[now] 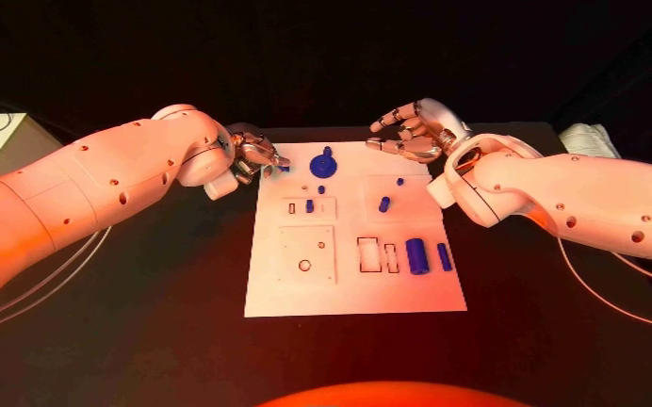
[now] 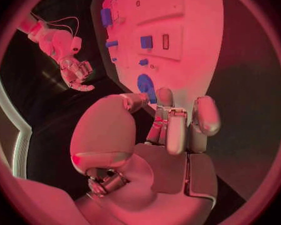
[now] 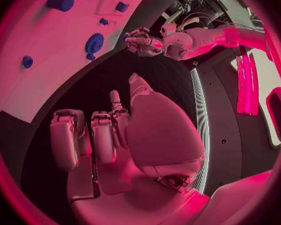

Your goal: Assemble the parts on the task board

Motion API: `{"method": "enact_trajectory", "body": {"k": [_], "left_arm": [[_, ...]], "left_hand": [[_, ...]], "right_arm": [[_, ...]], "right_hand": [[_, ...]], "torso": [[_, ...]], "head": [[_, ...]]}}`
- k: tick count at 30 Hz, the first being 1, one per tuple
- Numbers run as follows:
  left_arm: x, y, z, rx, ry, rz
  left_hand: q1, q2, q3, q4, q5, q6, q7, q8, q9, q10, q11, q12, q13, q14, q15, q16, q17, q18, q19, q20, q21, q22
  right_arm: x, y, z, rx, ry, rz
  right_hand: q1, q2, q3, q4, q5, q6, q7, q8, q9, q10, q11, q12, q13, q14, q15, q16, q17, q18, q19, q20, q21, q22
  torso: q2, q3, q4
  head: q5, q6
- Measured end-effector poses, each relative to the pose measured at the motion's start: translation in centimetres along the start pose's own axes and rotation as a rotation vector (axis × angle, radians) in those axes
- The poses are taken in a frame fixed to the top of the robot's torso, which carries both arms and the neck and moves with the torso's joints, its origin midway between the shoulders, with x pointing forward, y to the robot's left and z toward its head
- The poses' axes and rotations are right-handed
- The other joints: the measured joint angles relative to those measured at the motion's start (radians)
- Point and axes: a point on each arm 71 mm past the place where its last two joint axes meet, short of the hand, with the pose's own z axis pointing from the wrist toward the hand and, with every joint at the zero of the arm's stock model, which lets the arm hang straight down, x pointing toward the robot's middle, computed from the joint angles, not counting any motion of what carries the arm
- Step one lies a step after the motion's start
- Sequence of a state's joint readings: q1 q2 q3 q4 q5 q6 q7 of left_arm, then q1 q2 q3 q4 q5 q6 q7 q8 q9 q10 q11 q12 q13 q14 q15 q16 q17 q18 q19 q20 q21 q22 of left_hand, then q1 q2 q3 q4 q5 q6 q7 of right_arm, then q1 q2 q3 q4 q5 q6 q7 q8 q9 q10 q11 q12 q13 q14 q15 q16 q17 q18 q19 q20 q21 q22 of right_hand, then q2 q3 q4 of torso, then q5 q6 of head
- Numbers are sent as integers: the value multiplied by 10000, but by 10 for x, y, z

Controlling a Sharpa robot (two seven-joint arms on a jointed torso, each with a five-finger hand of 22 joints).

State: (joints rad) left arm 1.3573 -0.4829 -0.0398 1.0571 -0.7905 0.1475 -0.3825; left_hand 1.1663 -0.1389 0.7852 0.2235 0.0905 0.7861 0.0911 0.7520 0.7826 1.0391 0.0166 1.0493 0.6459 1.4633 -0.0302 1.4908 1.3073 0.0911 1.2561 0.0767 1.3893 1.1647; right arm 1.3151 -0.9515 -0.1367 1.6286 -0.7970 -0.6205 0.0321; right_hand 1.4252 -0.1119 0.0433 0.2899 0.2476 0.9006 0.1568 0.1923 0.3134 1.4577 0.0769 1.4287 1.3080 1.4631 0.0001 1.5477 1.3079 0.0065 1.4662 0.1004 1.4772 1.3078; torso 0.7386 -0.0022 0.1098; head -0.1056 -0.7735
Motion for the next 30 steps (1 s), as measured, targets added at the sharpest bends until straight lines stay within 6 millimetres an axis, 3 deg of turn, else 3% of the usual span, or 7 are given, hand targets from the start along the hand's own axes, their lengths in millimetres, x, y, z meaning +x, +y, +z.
{"method": "enact_trajectory", "body": {"k": [7, 8, 9, 18, 30], "left_arm": [[18, -4, -10, 218, 184, 694], [21, -4, -11, 216, 193, 802], [24, -3, -12, 207, 194, 902], [42, 0, -16, 57, 32, 1707], [58, 0, -14, -153, -74, 2285]], "left_hand": [[-99, -98, -86, -93, 0, 43, -42, 0, 6, 301, -25, 266, 328, 35, -35, 177, 0, 1, 200, -50, 148, 251], [-124, -123, 139, -369, -1, 62, -61, -1, 7, 322, -45, 273, 366, 35, -35, 186, 0, 1, 200, -50, 148, 280], [-196, -124, 181, -408, -1, 108, -85, -1, 6, 398, -38, 321, 421, 17, -53, 217, 0, 0, 261, -62, 189, 329], [-644, -225, 136, -473, 444, 366, -75, 339, 7, 1375, -274, 972, 1272, 33, -290, 528, 0, 1, 758, -244, 464, 879], [-736, -315, 96, -516, 529, 452, -93, 497, 7, 1714, -398, 1222, 1627, 34, -358, 650, 0, 1, 842, -300, 502, 1004]], "right_arm": [[-1, -1, -1, 35, 18, -10], [-1, -1, -1, 38, 21, -11], [-2, -1, -1, 42, 23, -12], [-2, -2, -1, 69, 48, -22], [-1, -3, 0, 94, 112, -26]], "right_hand": [[-17, 17, 0, 0, 0, 0, 0, 0, 0, 0, 0, 0, 0, 0, 0, 0, -1, 0, 0, 0, 0, -1], [-29, 29, 0, 0, 0, 0, 0, 0, 0, 0, 0, 0, 0, 0, 0, 0, -1, 0, 0, 0, 0, -1], [-29, 29, 0, 0, 0, 0, 0, 0, 0, 0, 0, 0, 0, 0, 0, 0, -1, 0, 0, 0, 0, -1], [-41, 41, 0, 0, 0, 0, 0, 0, 0, 0, 0, 0, 0, 0, 0, 0, -2, 0, 0, 0, 0, -3], [-40, 40, 0, 0, 0, 0, 0, 0, 0, 0, 0, 0, 0, 0, 0, 0, -3, 1, 0, 0, -47, -4]], "torso": [[-65, -5, 50], [-74, -6, 56], [-83, -8, 63], [-109, -18, 83], [-122, -31, 100]], "head": [[30, -80], [30, -89], [30, -111], [101, -166], [154, -251]]}}
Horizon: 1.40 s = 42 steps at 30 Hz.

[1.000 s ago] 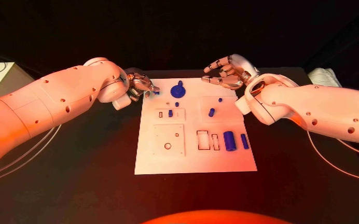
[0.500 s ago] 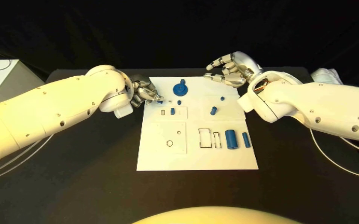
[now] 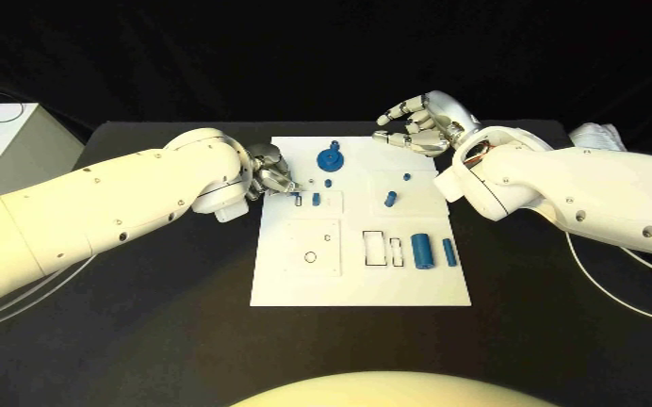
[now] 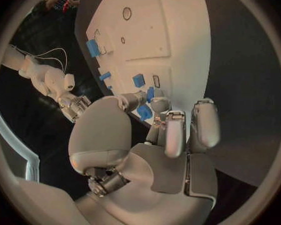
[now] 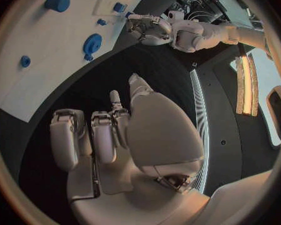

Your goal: Assemble the parts on the task board

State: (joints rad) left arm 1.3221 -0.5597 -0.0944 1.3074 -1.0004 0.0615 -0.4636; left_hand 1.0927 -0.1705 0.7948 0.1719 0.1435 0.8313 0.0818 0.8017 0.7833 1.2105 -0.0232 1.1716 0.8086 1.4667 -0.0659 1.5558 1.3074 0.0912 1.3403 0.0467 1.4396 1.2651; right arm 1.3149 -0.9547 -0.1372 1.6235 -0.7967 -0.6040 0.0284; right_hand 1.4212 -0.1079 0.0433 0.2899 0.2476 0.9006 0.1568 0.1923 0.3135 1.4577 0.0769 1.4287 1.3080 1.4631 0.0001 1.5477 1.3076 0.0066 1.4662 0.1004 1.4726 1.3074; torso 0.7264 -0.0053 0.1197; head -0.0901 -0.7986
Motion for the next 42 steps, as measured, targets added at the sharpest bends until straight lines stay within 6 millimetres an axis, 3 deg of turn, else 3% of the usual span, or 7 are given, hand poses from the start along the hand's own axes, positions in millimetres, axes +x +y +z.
{"method": "enact_trajectory", "body": {"k": [4, 6, 10, 12, 42], "left_arm": [[2, -2, 1, -37, -44, 95], [3, -4, 2, -42, -62, 132], [4, -5, 3, -86, -96, 228], [4, -5, 4, -111, -105, 268], [12, -8, 5, -231, -371, 1171]], "left_hand": [[-56, 24, 0, 0, 36, 5, -3, 37, 0, 105, -35, 20, 59, -36, -35, 47, 0, -10, 42, -42, 0, 36], [-81, -2, 0, 0, 42, 8, -6, 111, 0, 105, -35, 53, 87, -15, -57, 47, 0, -156, 72, -73, 0, 76], [-106, -27, 1, 0, 42, 25, -23, 140, 0, 140, -69, 53, 90, 2, -73, 97, 0, -157, 144, -73, 78, 146], [-189, -108, 470, -470, 35, 53, -51, 151, 0, 141, -68, 53, 74, 2, -73, 97, 0, -157, 143, -74, 79, 162], [-182, -101, 471, -469, 58, 54, -53, 174, 0, 177, -70, 50, -55, 2, -72, 95, 0, -155, 177, -108, 78, 212]], "right_arm": [[1, 0, 0, -4, 27, 4], [1, 0, 0, 0, 34, 4], [1, 0, 0, 5, 48, 4], [1, 0, 0, 6, 51, 5], [1, 0, 0, 26, 78, 16]], "right_hand": [[0, 0, 0, 0, 0, 0, 0, 0, 0, 0, 0, 0, 0, 0, 0, 0, 0, -1, 0, 0, 0, -1], [0, 0, 0, 0, 0, 0, 0, 0, 0, 0, 0, 0, 0, 0, 0, 0, 0, 0, 0, 0, 0, -1], [-32, 26, 28, 28, 0, 0, 0, 0, 0, 0, 0, 0, 0, 0, 0, 0, -1, 0, 0, 0, 0, -1], [-68, 10, 29, 29, 0, 0, 0, 0, 0, 0, 0, 0, -1, 0, 0, 0, -1, 0, 0, 0, 0, -1], [-200, 41, 28, 28, 43, 0, 0, 0, 0, 0, 0, 0, -1, 0, 0, 0, -2, 0, 0, 0, 0, 4]], "torso": [[4, -1, -11], [8, 5, -16], [18, 12, -22], [20, 12, -21], [18, 15, -15]], "head": [[17, -12], [24, -18], [31, -49], [32, -58], [22, -182]]}}
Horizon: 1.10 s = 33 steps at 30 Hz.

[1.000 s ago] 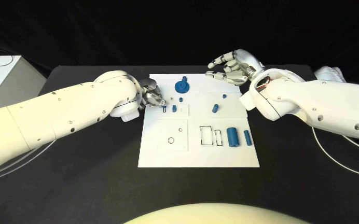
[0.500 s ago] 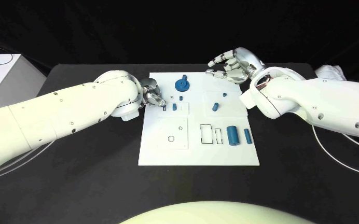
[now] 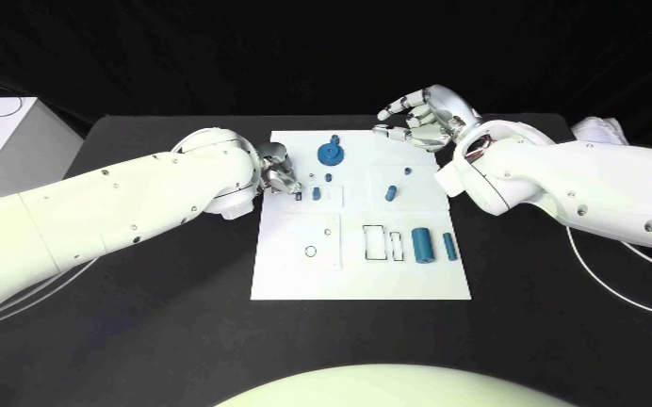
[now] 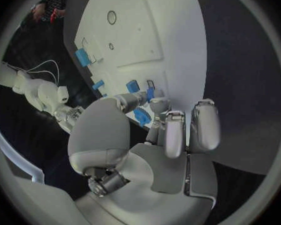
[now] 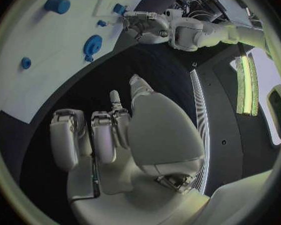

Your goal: Assemble the parts on the task board

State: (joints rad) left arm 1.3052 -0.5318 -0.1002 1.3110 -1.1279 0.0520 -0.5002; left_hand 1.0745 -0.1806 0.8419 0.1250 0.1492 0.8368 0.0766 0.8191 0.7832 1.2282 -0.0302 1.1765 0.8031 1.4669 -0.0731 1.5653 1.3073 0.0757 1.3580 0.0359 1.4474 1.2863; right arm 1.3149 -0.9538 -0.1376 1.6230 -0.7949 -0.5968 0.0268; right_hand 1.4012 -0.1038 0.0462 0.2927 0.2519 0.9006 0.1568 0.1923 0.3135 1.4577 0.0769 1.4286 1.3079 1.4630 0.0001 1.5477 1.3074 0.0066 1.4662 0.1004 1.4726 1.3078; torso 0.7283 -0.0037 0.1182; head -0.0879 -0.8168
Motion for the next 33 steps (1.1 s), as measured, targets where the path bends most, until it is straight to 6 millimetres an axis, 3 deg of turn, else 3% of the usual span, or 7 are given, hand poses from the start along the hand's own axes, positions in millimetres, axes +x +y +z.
{"method": "enact_trajectory", "body": {"k": [33], "left_arm": [[4, -2, -2, 92, 144, 384]], "left_hand": [[1, 1, 0, 0, -9, 0, -1, 16, 0, 1, 7, -1, -47, -1, 1, -1, 0, 2, -1, 0, 0, 11]], "right_arm": [[0, -1, 0, 22, 68, 11]], "right_hand": [[-51, 52, 0, 0, 0, 0, 0, 0, 0, 0, 0, 0, -1, 0, 0, 0, -1, 0, 0, 0, 0, -5]], "torso": [[2, -3, 1]], "head": [[3, -77]]}}
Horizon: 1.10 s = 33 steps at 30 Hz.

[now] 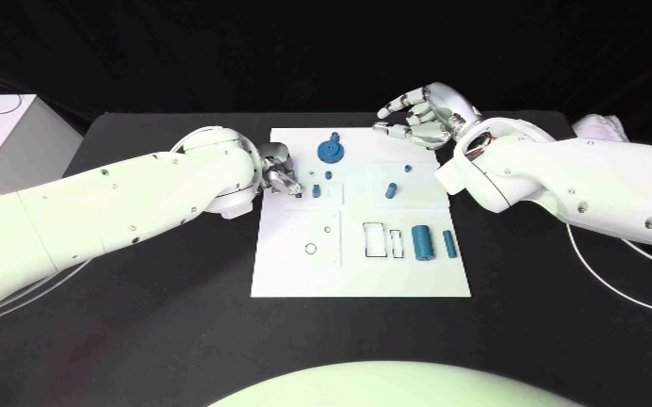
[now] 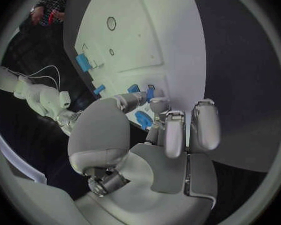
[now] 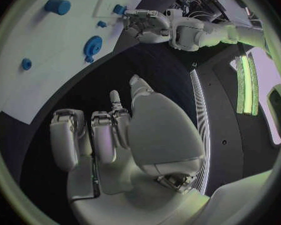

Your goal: Assemble the parts on the task board

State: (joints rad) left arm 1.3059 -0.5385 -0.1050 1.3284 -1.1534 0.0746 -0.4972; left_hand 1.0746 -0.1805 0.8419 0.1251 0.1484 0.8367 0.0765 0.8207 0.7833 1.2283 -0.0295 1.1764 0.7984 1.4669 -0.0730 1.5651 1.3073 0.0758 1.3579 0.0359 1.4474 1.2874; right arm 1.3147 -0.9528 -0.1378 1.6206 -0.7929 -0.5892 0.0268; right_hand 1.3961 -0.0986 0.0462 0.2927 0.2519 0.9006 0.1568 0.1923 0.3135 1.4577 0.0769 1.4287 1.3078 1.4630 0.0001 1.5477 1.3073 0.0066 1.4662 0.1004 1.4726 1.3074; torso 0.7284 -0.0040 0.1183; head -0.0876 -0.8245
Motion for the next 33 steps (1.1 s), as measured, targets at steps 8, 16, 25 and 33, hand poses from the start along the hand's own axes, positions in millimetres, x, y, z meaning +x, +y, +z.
{"method": "enact_trajectory", "body": {"k": [8, 16, 25, 33], "left_arm": [[0, 1, -1, 8, 19, 15], [0, 2, -1, 19, 38, 26], [0, 2, -1, 31, 59, 46], [0, 2, -1, 37, 85, 71]], "left_hand": [[0, 0, 0, 0, -30, 0, 0, -4, 0, 0, 1, 0, 1, 0, 0, 0, 0, 0, 0, 0, 0, 18], [0, 0, 0, 0, -36, 1, -1, -7, 0, 12, 14, 0, 1, 0, 0, 0, 0, -1, 0, 0, 0, 18], [0, 0, 0, 0, 1, 1, -1, 20, 0, 12, 14, 0, -9, -37, -36, -1, 0, 0, 0, 0, 0, 18], [0, 0, 0, 0, 1, 1, -1, 25, 0, 12, 15, 0, -8, -37, -36, -2, 0, 0, 3, -3, 0, 17]], "right_arm": [[0, 0, 0, 2, 15, 1], [0, 0, 0, 5, 31, 2], [0, 0, 0, 6, 55, 3], [1, 0, 0, 8, 70, 4]], "right_hand": [[1, 0, 0, 0, 0, 0, 0, 0, 0, 0, 0, 0, 0, 0, 0, 0, 0, 0, 0, 0, 0, -1], [1, -1, 25, -25, 37, 0, 0, 0, 0, 0, 0, 0, 0, 0, 0, 0, 8, 0, 0, 0, 0, 7], [2, -2, 28, -29, 37, 0, 0, 0, 0, 0, 0, 0, 0, 0, 0, 0, 8, 0, 0, 0, 0, 6], [2, -2, 28, -28, 37, 0, 0, 0, 0, 0, 0, 0, 0, 0, 0, 0, 6, 0, 0, 0, 0, 5]], "torso": [[0, -1, 4], [2, 0, 3], [2, 0, -2], [3, 0, -3]], "head": [[-6, -10], [-5, -27], [-4, -39], [-12, -42]]}}
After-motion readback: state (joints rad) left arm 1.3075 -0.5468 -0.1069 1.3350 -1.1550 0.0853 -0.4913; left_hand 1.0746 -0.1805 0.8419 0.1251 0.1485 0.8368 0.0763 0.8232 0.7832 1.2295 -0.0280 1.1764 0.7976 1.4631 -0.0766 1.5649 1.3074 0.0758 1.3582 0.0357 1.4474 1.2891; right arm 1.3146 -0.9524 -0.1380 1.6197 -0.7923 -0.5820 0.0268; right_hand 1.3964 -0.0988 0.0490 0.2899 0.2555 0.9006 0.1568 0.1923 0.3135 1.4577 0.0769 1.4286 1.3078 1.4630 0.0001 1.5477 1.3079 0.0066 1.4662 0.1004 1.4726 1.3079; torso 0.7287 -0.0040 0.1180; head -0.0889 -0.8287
